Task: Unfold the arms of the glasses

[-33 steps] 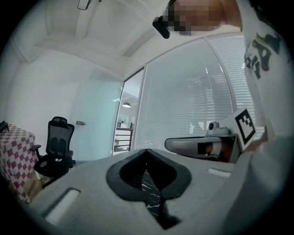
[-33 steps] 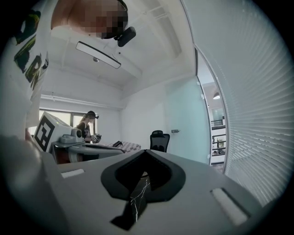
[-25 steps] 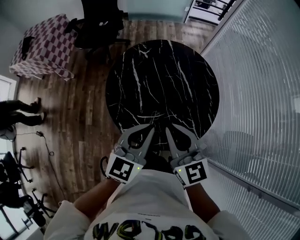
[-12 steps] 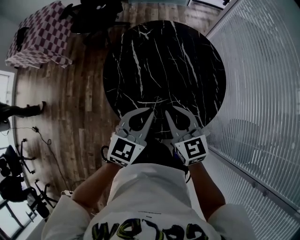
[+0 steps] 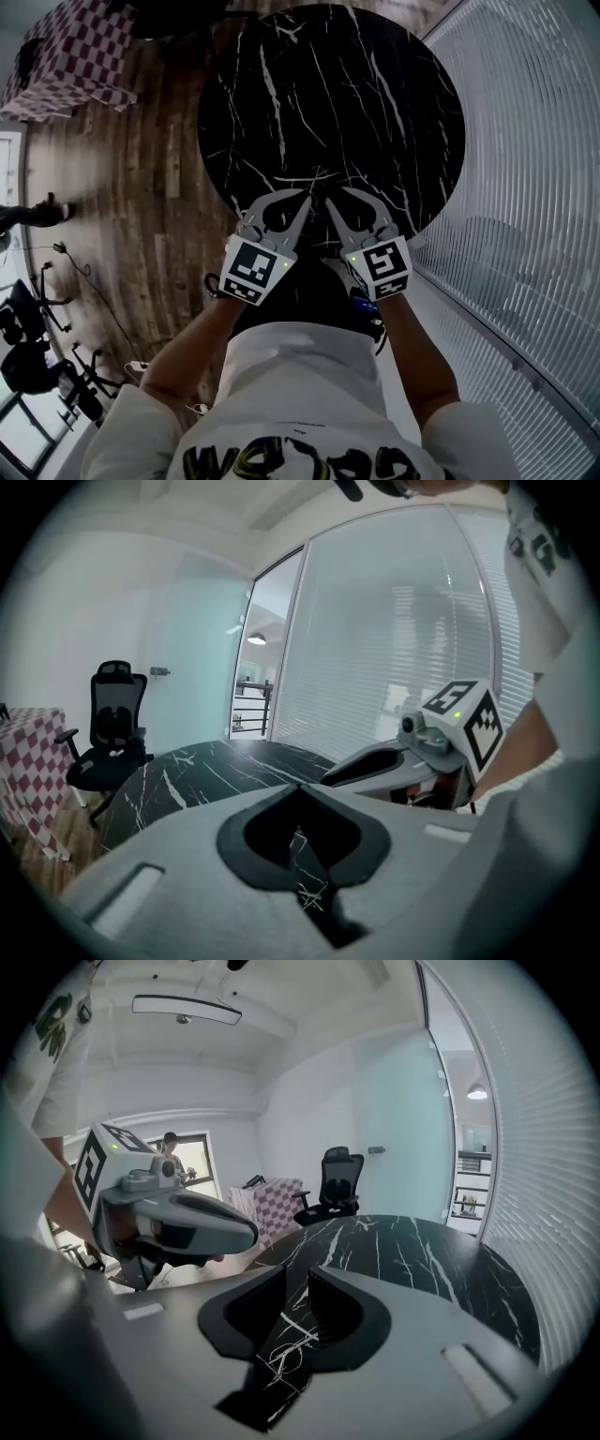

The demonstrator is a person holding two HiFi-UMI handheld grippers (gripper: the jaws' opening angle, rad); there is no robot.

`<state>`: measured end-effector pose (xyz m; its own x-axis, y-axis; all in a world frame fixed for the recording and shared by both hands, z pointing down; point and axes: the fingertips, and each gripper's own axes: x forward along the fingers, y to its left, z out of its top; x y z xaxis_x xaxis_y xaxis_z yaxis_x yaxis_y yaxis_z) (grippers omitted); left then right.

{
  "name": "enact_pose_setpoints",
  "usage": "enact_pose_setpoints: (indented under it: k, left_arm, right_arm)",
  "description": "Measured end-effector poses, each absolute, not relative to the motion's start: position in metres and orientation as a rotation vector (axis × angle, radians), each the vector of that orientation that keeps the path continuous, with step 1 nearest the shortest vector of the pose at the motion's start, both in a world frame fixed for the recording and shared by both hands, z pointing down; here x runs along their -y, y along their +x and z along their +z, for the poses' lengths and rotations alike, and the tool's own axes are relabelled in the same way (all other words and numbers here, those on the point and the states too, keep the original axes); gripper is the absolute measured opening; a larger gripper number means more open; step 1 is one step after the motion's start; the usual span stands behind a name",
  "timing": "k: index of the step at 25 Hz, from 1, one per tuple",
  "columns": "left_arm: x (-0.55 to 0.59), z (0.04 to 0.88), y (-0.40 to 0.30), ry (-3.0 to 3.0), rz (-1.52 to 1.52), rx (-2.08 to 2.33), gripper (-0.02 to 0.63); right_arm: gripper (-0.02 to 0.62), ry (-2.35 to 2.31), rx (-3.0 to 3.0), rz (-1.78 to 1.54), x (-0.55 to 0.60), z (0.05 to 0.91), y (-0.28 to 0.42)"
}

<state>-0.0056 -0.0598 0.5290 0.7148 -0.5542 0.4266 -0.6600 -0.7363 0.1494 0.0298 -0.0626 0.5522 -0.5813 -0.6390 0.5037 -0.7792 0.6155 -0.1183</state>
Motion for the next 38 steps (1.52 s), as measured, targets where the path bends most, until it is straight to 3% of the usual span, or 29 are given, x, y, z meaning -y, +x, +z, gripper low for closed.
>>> enact_pose_setpoints:
  k: [38]
  left_arm:
    - [0.053, 0.688, -0.028, 2.454, 0.673, 0.864, 0.000]
  right_arm:
    - [0.117, 1.045, 2.069, 0.833, 0.055, 0.738, 0.000]
